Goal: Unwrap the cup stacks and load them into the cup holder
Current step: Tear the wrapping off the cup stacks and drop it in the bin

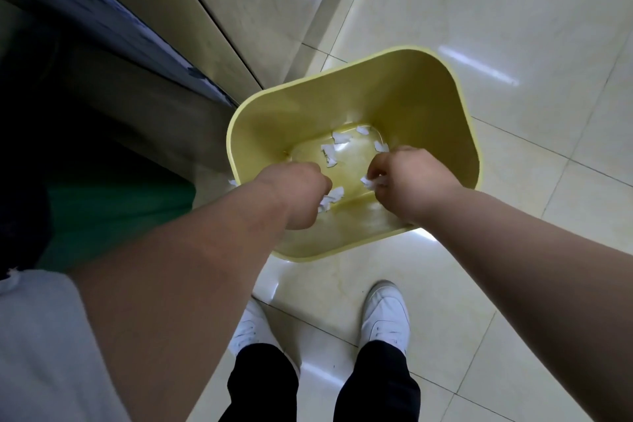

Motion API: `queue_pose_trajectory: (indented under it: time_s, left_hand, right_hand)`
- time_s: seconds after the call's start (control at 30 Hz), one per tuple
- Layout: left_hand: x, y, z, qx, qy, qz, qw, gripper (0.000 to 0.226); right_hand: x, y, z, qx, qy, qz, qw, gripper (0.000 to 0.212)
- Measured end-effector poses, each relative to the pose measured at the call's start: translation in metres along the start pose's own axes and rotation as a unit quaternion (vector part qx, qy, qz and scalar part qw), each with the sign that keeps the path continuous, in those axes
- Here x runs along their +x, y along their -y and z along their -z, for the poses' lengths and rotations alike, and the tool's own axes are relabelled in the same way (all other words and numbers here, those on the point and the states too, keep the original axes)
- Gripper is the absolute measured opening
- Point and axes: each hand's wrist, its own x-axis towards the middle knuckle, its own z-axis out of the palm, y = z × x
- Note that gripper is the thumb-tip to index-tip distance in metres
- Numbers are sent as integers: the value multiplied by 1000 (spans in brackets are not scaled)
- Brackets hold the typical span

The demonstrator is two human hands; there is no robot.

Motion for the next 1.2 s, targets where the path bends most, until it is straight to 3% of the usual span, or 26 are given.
queue_pose_trajectory:
  time_s: [0.17, 0.37, 0.8, 1.2]
  left_hand:
    - [8, -3, -2, 0, -5, -4, 1000, 19]
    - [14, 0, -1, -36, -14, 14, 999, 42]
    - [-19, 0, 31, -9, -13, 25, 1000, 37]
    - [-208, -27, 136, -36, 17, 41, 998, 38]
  right_hand:
    - [7, 1, -3, -9, 6, 5, 1000, 27]
    - [11, 1, -8, -14, 21, -1, 1000, 36]
    - [-13, 26, 32, -50, 45, 10, 998, 33]
    - [-160, 87, 181, -182, 115, 64, 974, 33]
